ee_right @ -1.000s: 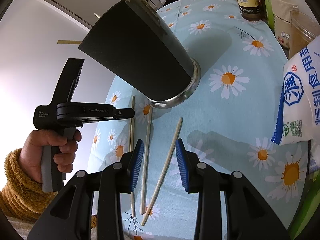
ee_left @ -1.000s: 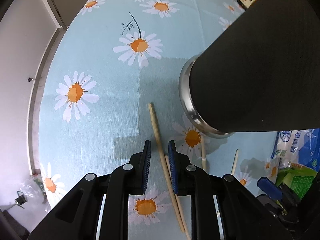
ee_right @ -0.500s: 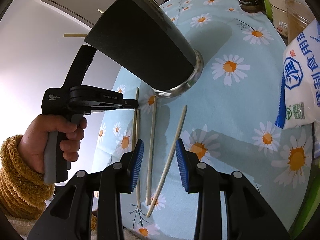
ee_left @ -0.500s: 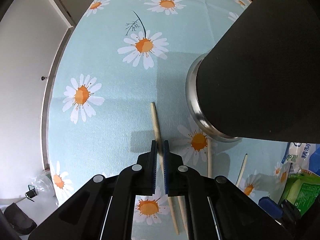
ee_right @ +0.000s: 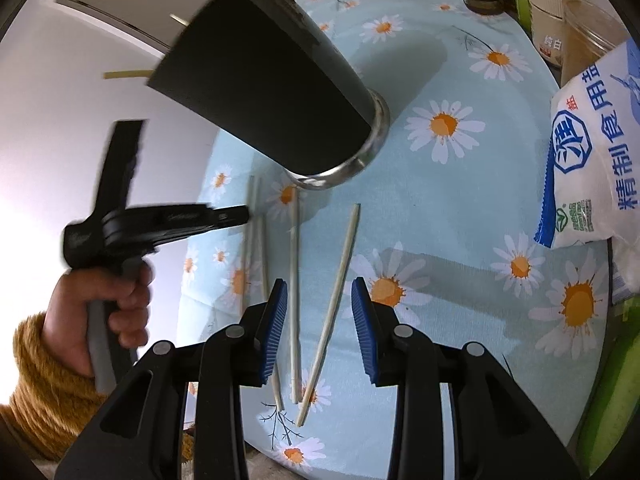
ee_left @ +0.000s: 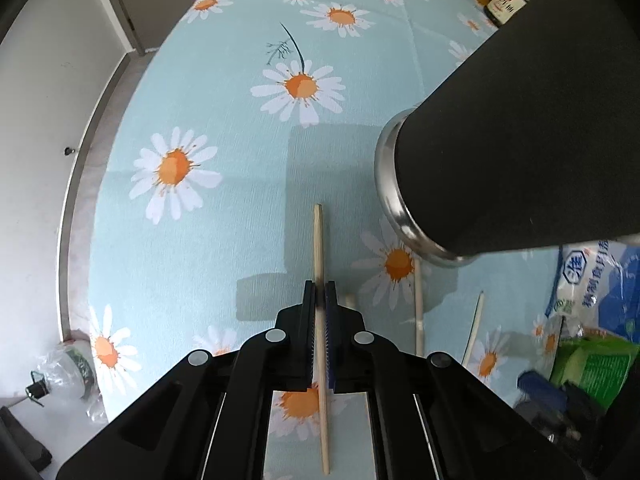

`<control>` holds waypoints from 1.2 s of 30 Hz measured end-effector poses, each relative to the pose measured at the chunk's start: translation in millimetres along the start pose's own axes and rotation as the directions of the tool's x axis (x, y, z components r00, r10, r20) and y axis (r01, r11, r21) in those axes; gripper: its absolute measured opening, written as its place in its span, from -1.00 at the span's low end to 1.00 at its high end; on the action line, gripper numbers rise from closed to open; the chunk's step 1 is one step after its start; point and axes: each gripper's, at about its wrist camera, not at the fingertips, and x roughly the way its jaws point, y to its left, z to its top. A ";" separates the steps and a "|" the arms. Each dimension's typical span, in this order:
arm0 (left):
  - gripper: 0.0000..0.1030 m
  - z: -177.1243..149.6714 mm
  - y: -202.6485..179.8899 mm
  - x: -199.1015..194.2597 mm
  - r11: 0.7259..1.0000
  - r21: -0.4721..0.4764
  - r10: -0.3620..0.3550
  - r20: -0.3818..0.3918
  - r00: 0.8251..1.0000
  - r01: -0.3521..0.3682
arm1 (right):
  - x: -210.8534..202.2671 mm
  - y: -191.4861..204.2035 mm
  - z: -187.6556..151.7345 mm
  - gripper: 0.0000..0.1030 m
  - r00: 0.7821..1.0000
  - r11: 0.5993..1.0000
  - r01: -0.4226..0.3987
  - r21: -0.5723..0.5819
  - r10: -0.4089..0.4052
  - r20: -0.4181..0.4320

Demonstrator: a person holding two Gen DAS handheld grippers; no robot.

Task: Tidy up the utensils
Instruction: 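Lower the left tool onto a wooden chopstick and grasp it, then grasp another wooden chopstick with the right tool while the left tool holds its chopstick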

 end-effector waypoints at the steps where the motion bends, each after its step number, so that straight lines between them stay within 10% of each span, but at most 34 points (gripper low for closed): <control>1: -0.94 -3.3 2.2 -1.9 1.000 0.001 -0.011 0.004 1.000 0.011 | 1.8 1.4 2.1 -0.33 1.000 1.000 0.008 0.012 -0.008 -0.001; 17: -0.94 -68.6 54.3 -37.8 0.974 0.089 -0.215 0.082 0.973 0.208 | 62.5 24.9 14.1 -0.38 0.930 0.949 0.307 0.069 -0.284 -0.232; 29: -0.94 -76.0 68.4 -52.5 0.947 0.162 -0.299 0.122 0.947 0.278 | 96.3 55.9 19.3 -0.71 0.819 0.850 0.525 -0.043 -0.518 -0.246; 36: -0.94 -72.7 70.7 -53.2 0.927 0.180 -0.351 0.109 0.930 0.328 | 107.4 63.9 20.5 -0.89 0.796 0.822 0.568 -0.026 -0.557 -0.236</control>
